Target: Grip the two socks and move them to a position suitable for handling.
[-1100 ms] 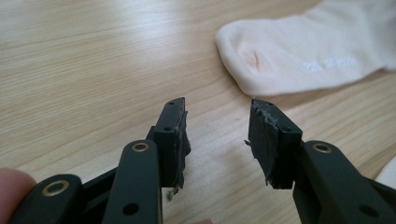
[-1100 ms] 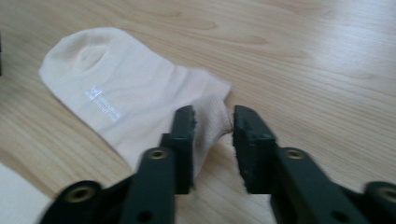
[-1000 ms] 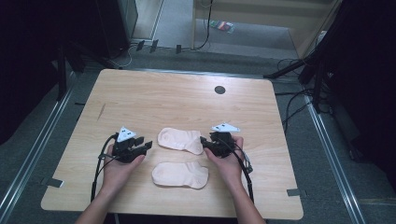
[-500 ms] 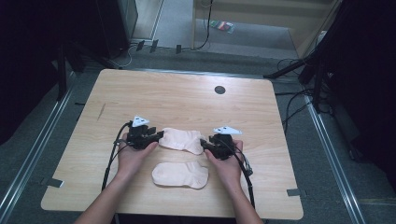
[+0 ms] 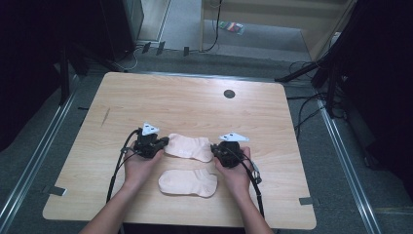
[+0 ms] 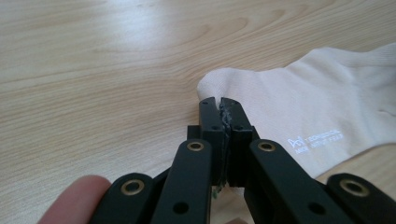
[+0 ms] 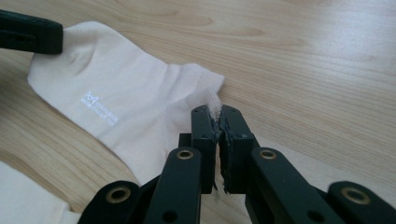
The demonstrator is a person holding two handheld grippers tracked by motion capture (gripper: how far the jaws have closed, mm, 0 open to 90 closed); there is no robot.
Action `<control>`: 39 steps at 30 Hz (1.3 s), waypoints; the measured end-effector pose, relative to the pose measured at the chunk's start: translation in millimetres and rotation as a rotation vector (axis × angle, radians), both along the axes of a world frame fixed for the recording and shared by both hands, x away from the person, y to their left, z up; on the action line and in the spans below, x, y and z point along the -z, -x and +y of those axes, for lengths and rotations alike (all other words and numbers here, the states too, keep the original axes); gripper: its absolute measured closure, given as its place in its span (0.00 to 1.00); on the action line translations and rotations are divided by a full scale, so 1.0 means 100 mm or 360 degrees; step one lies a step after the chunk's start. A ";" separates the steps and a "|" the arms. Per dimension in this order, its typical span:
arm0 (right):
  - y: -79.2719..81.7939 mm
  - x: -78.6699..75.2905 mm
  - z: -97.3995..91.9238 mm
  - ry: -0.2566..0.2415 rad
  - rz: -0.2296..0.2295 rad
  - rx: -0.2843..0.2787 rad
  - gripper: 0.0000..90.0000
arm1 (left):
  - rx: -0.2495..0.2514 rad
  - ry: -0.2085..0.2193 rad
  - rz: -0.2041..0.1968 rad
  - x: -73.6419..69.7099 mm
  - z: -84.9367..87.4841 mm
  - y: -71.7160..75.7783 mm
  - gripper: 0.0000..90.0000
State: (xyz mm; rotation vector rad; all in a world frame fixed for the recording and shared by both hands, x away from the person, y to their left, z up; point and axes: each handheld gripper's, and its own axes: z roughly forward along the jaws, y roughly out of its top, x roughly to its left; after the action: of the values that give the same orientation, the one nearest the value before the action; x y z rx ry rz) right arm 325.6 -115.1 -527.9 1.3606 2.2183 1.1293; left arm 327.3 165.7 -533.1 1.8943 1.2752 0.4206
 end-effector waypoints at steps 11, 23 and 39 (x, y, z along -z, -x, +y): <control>0.15 -0.16 -0.06 -0.0056 -0.0044 -0.0007 0.96 | 0.0031 0.0099 -0.0061 -0.13 0.08 0.29 1.00; 0.47 -0.30 -0.08 -0.0070 -0.0084 -0.0059 0.96 | 0.0049 0.0133 -0.0130 -0.28 0.14 0.62 1.00; 0.73 -0.34 -0.17 -0.0121 -0.0076 -0.0082 0.96 | 0.0117 0.0163 -0.0143 -0.34 0.13 0.97 1.00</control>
State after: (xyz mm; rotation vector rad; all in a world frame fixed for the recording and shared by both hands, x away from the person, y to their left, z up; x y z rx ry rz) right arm 252.2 -132.4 -493.5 1.2988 2.2093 1.2626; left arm 230.7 178.9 -499.4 1.8097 1.1436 0.3900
